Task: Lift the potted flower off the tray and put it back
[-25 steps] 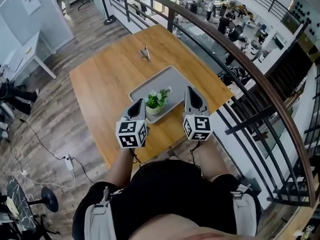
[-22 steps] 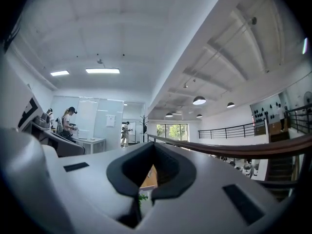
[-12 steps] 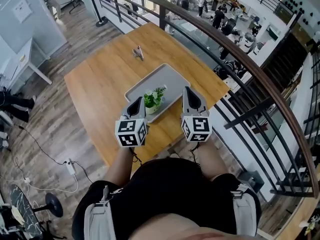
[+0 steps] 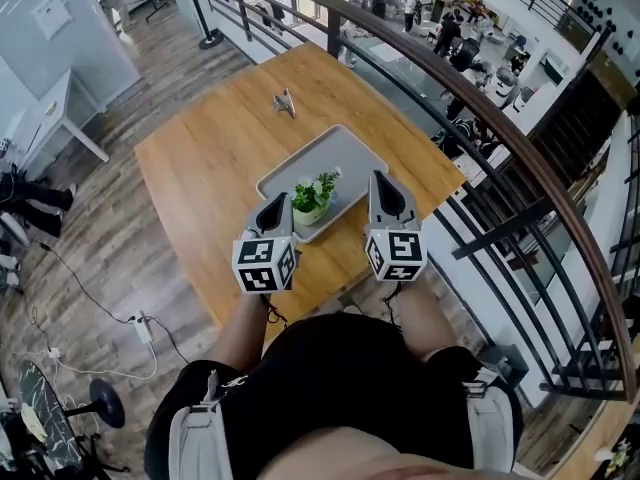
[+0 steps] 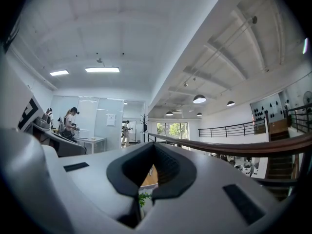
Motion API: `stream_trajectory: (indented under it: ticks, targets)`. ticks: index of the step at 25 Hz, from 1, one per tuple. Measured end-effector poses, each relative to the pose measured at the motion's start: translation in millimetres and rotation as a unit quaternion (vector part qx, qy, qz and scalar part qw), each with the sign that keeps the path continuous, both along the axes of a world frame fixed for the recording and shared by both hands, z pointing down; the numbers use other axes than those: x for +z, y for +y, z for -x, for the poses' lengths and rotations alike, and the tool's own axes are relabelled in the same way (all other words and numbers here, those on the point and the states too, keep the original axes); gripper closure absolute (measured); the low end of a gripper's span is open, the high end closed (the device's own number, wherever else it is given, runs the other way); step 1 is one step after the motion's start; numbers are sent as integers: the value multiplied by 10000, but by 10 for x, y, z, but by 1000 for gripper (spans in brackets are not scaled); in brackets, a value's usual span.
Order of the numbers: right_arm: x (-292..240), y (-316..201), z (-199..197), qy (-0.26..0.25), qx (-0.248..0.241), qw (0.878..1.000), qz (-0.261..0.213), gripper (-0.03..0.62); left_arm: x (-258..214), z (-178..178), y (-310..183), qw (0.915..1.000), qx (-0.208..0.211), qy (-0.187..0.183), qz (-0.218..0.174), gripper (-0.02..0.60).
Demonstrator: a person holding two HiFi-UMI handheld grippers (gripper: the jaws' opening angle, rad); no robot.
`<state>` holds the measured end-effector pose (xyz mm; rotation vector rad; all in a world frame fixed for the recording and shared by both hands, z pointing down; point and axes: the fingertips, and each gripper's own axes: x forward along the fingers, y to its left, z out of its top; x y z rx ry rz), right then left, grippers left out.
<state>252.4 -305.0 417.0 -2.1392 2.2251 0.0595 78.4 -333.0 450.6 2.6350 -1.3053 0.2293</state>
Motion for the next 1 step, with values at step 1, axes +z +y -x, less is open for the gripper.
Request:
stream_trajectory:
  ticks: [1]
  targets:
    - [0,2,13,2,-3,10000,-5,599,3,12,5,10000,-4,0,1,569]
